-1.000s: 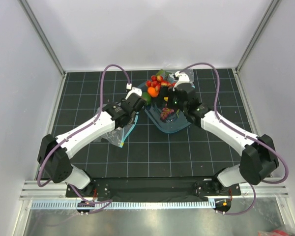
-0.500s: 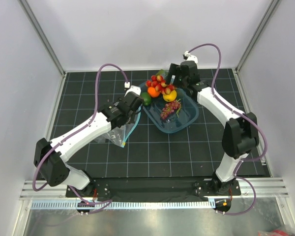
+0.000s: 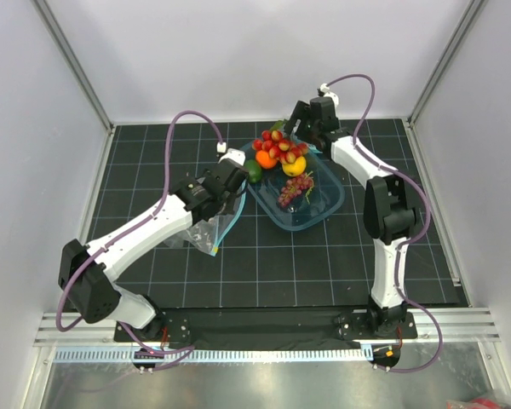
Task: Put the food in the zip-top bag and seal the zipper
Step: Pick up the fake fruit from the bin.
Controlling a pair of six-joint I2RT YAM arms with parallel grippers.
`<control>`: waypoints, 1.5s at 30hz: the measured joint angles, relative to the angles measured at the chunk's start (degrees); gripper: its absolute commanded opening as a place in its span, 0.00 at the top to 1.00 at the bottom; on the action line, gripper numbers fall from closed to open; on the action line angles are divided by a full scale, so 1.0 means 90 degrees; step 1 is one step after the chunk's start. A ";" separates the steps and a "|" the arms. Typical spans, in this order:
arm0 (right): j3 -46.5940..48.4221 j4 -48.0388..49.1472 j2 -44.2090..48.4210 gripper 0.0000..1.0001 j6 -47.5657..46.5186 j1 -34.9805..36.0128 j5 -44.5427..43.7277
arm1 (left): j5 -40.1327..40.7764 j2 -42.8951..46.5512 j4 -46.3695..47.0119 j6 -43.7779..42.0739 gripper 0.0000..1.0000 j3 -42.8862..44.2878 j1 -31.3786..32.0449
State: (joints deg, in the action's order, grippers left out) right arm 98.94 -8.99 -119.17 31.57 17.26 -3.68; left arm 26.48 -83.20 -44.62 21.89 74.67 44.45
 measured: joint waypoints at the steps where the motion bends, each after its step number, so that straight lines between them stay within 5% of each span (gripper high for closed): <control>1: 0.0070 0.0066 -0.0073 0.21 0.0036 0.0000 0.0002 | -0.0019 -0.0007 0.0005 -0.0007 1.00 0.0000 0.0000; 15: 0.0733 0.0716 -0.1280 0.49 0.0493 0.0000 -0.0304 | -0.0085 -0.0012 0.0032 -0.0153 1.00 -0.0044 0.0000; 24: 0.0974 0.0942 -0.1443 0.97 0.0464 0.0041 -0.0323 | -0.0117 -0.0012 0.0039 -0.0153 1.00 -0.0097 0.0000; 34: 0.0199 0.1360 -0.0896 0.99 -0.0005 0.0338 -0.0197 | -0.0117 0.0036 0.0053 -0.0158 1.00 -0.0126 0.0000; 45: -0.1749 0.1831 0.1545 0.99 -0.0478 0.0716 -0.0221 | -0.0112 0.0265 0.0134 -0.0177 1.00 -0.0236 0.0000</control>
State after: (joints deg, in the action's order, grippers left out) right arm 83.20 7.49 -105.27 27.27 23.70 -5.67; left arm 25.47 -80.82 -43.42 20.29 72.55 44.45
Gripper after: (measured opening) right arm 0.055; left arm 0.015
